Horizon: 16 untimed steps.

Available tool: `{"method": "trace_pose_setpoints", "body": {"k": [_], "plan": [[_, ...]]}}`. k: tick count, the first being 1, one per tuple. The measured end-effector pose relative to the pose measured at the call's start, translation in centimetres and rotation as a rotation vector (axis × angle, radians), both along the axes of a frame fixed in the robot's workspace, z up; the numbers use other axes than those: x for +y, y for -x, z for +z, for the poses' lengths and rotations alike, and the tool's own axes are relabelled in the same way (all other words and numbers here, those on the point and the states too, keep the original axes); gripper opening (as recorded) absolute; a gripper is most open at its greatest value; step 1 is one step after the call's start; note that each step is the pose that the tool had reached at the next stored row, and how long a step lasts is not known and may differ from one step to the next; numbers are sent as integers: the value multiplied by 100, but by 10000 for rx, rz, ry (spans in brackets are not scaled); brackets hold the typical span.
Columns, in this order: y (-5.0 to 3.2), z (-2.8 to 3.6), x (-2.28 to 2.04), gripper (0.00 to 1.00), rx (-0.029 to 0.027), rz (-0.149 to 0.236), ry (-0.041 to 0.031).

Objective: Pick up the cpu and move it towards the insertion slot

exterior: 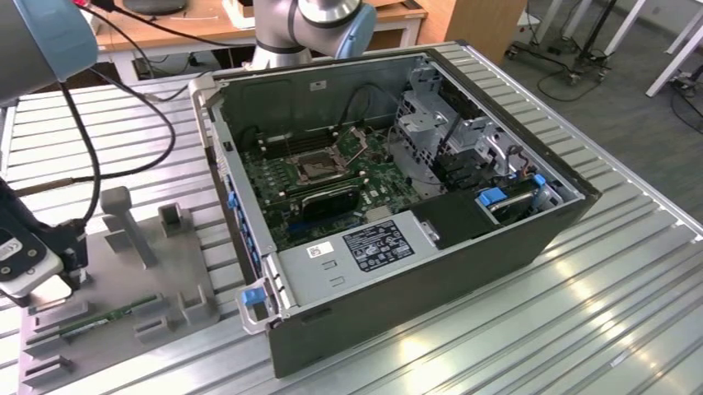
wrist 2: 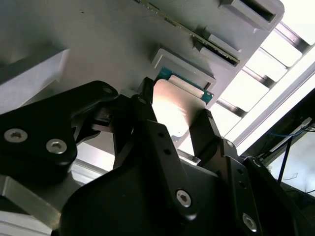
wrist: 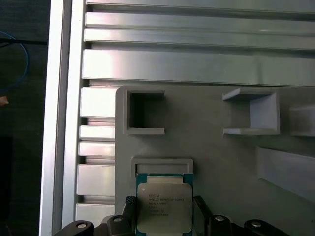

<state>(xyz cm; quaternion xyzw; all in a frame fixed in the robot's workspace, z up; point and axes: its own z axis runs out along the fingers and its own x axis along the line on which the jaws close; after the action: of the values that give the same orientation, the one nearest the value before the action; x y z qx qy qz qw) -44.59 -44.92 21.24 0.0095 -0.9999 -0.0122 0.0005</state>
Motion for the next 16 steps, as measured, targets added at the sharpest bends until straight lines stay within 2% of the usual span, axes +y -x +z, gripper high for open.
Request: {"method": "trace_pose_setpoints", "body": {"k": [16], "plan": [[0, 427, 0, 54, 0, 0, 0]]}}
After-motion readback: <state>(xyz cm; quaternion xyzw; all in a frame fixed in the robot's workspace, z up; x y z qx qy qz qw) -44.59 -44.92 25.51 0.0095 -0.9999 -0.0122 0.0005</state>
